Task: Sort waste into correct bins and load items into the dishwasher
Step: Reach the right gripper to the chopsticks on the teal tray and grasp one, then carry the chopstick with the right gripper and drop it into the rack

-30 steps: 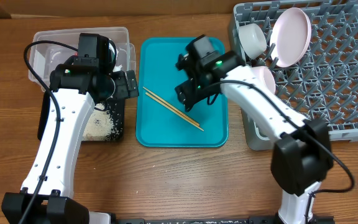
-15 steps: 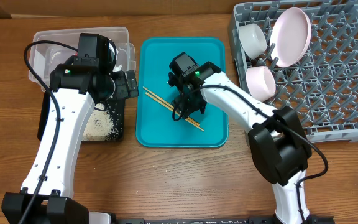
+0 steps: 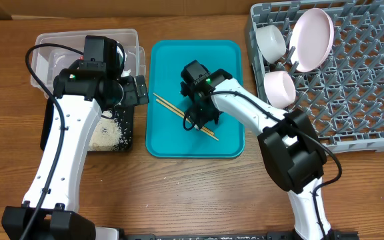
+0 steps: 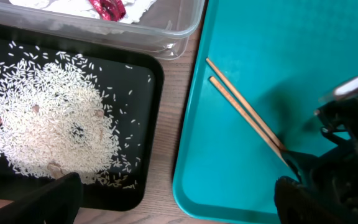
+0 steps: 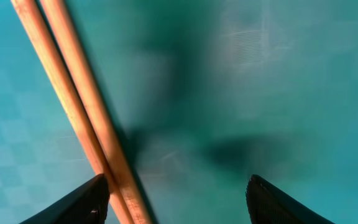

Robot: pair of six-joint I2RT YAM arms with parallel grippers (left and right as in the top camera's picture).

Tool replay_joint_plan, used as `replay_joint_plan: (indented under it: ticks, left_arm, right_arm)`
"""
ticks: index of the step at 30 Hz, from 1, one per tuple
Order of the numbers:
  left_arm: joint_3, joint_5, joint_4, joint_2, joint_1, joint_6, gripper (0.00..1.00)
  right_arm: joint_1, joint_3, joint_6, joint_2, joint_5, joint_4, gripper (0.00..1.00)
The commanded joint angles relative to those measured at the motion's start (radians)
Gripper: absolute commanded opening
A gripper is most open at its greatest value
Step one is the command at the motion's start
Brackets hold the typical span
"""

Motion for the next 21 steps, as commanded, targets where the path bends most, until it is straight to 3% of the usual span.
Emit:
replay_joint_plan:
  ticks: [1, 21]
  left_arm:
    - [0.021, -0.01, 0.001, 0.003, -0.003, -0.01, 1.0]
    - [0.021, -0.01, 0.004, 0.003, -0.003, -0.01, 1.0]
  right_arm:
    - [0.0, -0.008, 0.0, 0.029, 0.01, 0.01, 0.72]
    - [-0.023, -0.058, 0.0, 0.029, 0.044, 0.091, 0.71]
